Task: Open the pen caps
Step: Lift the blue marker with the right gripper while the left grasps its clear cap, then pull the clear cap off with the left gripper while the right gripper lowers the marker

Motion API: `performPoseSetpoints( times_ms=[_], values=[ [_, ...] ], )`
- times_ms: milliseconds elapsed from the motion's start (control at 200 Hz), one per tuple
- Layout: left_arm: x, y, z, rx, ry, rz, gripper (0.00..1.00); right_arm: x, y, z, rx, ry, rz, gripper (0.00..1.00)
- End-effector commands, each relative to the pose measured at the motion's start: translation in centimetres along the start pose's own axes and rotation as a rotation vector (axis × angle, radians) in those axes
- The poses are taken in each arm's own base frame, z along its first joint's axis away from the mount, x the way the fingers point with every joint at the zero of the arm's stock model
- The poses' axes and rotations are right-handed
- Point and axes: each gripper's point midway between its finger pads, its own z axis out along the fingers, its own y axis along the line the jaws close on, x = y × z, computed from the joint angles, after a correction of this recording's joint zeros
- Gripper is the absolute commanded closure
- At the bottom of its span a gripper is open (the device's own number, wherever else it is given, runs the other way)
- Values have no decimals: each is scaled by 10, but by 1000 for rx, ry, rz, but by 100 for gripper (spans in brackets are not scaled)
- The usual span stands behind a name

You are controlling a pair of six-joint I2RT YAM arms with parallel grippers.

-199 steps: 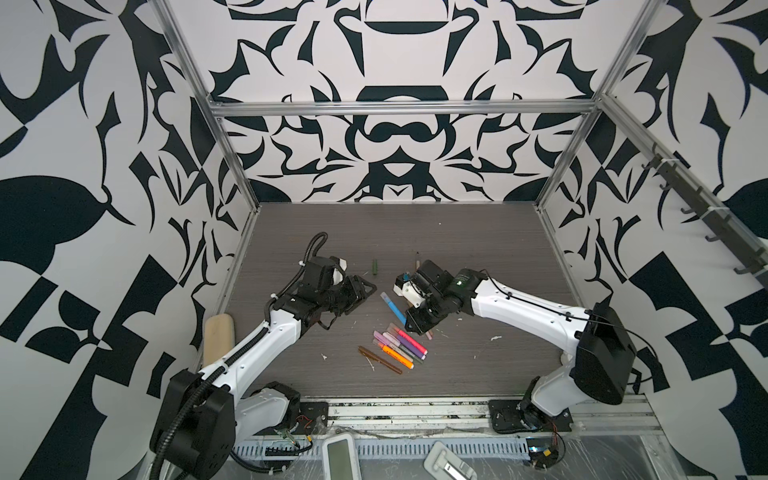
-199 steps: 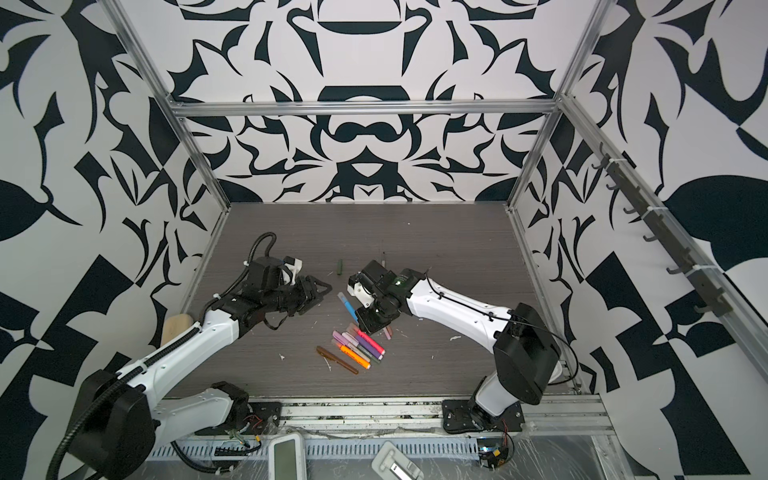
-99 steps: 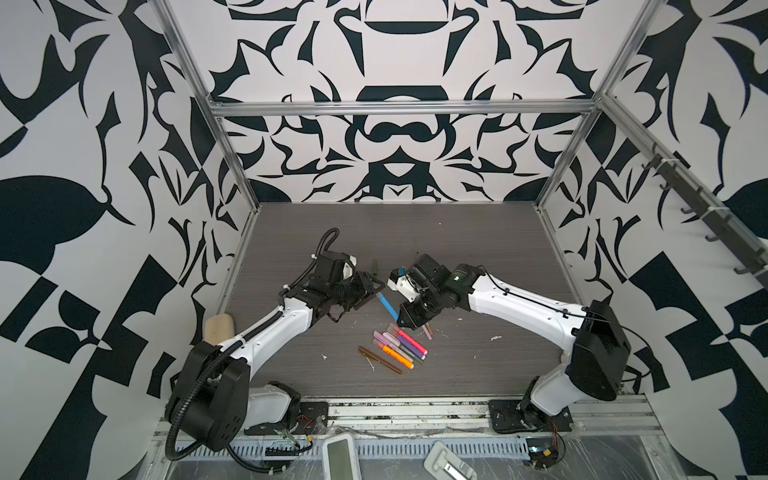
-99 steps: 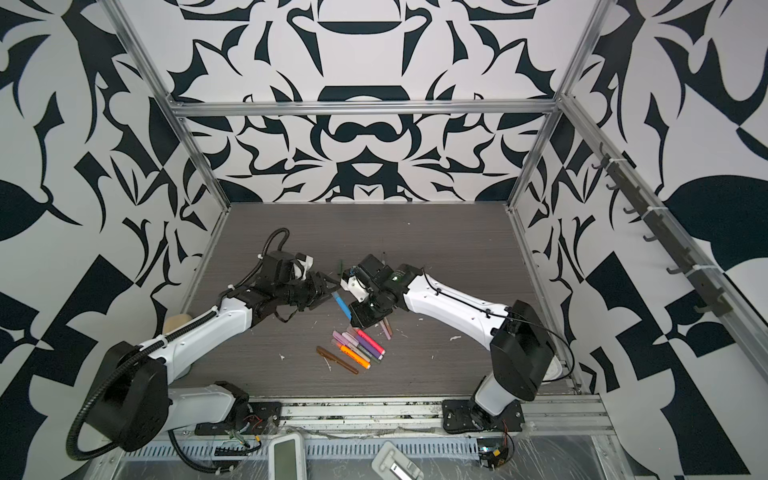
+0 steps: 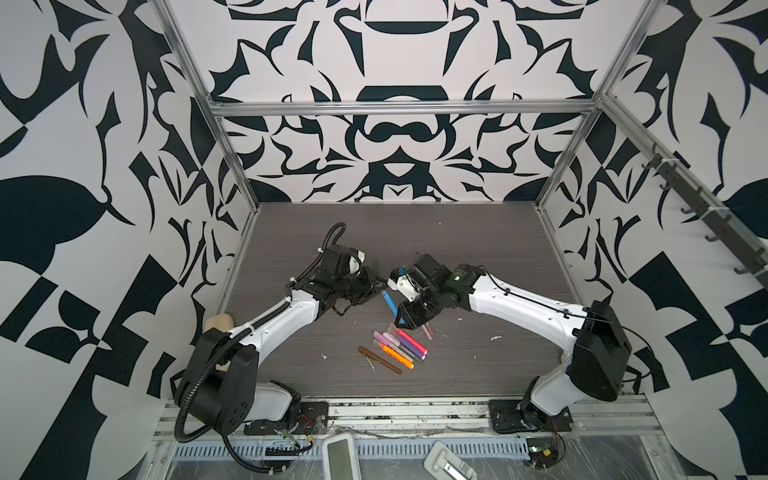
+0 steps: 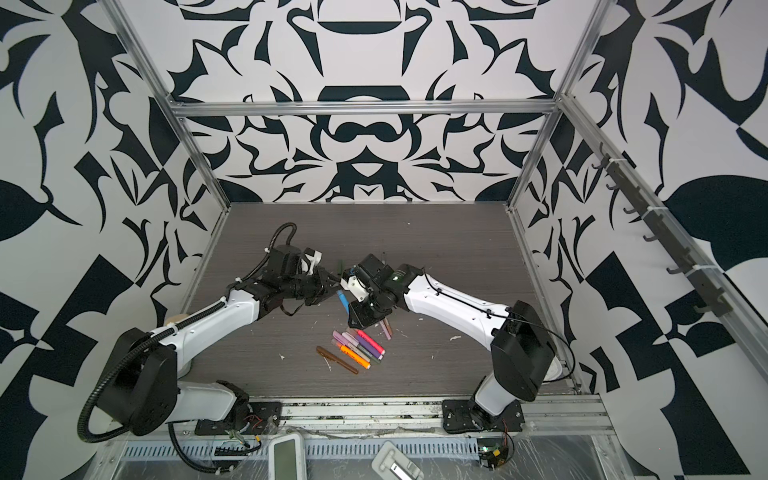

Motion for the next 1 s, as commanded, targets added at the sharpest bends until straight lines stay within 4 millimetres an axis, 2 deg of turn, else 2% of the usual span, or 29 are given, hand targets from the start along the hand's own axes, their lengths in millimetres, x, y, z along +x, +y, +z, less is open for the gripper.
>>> performPoseSetpoints(
  times_ms=[0,75,145,190,310,395,455,500,645,710,785,995],
  values=[
    [4,-17,1,38,19,40,100,-24,9,-14,-13,-75,-12,65],
    [8,-21,2,46,29,53,100,-30,5,-10,-7,-74,2,65],
    [11,-21,2,47,36,53,100,-35,2,-6,-11,-76,17,69],
    [12,-22,2,49,38,56,100,-37,2,-3,-13,-76,23,74],
    [13,-20,1,43,36,60,100,-36,0,2,-17,-72,41,100],
    [10,-18,-2,19,23,70,100,-29,-5,4,-6,-66,61,100],
    [-1,-18,-8,-16,1,101,100,-21,-9,6,5,-54,79,100],
    [-17,-16,-16,-61,-28,128,100,-15,-10,9,-10,-51,99,100],
    [-102,-17,-57,-146,-189,158,100,8,-4,16,-70,-62,151,100],
    [-127,-17,-64,-153,-225,162,100,17,-4,16,-79,-71,171,100],
    [-133,-17,-59,-176,-195,186,100,25,-6,14,-87,-88,197,100],
    [-124,1,-49,-174,-186,141,100,35,-2,10,-140,-109,227,100]
  ],
)
